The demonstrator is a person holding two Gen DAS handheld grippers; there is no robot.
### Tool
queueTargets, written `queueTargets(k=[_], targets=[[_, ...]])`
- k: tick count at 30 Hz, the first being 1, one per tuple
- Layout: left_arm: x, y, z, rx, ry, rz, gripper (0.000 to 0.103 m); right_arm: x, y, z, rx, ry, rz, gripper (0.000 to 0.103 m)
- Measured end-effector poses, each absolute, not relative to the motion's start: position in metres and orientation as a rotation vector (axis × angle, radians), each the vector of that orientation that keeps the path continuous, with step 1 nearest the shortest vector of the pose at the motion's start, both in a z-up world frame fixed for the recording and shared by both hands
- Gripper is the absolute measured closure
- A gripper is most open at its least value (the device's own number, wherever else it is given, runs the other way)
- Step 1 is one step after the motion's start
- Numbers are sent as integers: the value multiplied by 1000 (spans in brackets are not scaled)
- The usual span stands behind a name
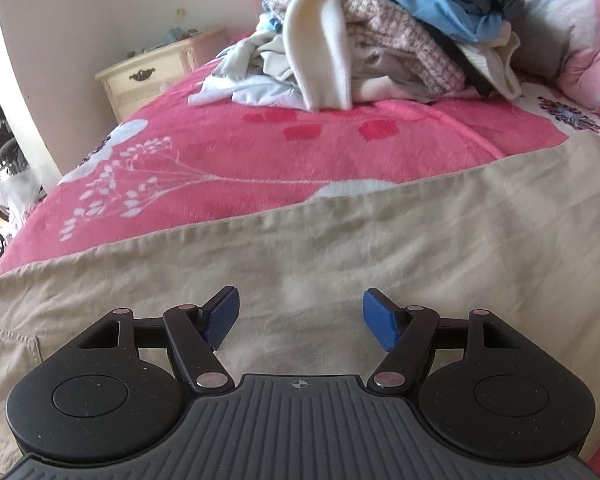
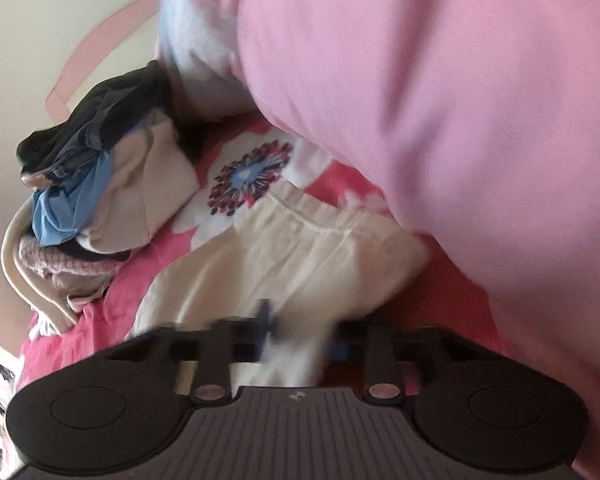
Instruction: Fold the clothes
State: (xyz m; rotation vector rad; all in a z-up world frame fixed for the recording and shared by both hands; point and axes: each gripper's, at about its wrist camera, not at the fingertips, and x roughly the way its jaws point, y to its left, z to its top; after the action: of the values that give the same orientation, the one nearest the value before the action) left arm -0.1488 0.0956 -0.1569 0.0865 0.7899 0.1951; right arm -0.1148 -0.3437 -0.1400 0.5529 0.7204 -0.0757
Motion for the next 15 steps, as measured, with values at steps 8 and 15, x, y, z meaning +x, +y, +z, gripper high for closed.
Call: queueTargets(k=[8,15], targets=[[-153,97,-159,100,791,202,34,-131,-289,-100,-99,628,-91,95],[-151,98,-161,104,789,199,33,-118,-294,-131,-208,765,-199,64]])
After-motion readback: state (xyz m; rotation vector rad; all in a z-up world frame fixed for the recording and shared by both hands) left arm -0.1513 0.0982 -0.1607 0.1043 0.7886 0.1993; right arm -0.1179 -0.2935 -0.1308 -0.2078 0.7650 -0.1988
